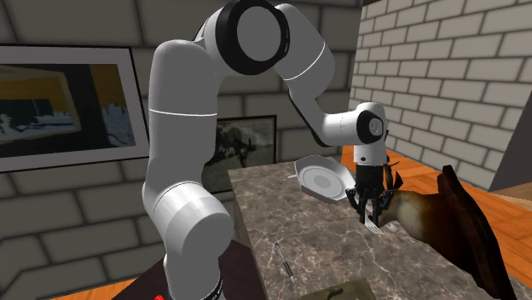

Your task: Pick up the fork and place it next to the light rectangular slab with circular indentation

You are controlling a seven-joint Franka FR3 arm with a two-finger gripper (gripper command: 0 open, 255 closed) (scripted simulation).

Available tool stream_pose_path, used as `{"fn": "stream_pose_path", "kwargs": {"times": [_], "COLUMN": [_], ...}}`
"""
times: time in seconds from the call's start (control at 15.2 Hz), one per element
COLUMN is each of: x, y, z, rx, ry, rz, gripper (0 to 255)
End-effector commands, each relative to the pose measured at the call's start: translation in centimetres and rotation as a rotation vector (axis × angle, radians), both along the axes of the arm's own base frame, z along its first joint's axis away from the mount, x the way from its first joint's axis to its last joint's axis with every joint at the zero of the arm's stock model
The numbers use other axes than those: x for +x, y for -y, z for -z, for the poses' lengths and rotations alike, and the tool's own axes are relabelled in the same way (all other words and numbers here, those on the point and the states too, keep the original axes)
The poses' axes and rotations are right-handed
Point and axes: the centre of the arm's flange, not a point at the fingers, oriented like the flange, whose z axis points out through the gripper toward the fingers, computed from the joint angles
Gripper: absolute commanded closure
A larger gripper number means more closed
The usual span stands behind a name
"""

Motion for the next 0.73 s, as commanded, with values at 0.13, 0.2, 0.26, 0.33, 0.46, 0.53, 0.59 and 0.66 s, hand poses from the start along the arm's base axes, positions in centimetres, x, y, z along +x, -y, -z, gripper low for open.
{"fn": "stream_pose_path", "kwargs": {"times": [0.13, 0.2, 0.26, 0.33, 0.46, 0.53, 0.59, 0.66], "x": [0.0, 0.0, 0.0, 0.0, 0.0, 0.0, 0.0, 0.0], "y": [0.1, 0.1, 0.1, 0.1, 0.1, 0.1, 0.1, 0.1], "z": [3.6, 4.1, 4.6, 4.6, 4.6, 4.6, 4.6, 4.6], "rx": [0.002, 0.002, 0.002, 0.002, 0.002, 0.002, 0.002, 0.002], "ry": [0.003, 0.003, 0.003, 0.003, 0.003, 0.003, 0.003, 0.003], "rz": [-0.009, -0.009, -0.009, -0.009, -0.009, -0.009, -0.009, -0.009], "gripper": [255, 255, 255, 255, 255, 255, 255, 255]}}
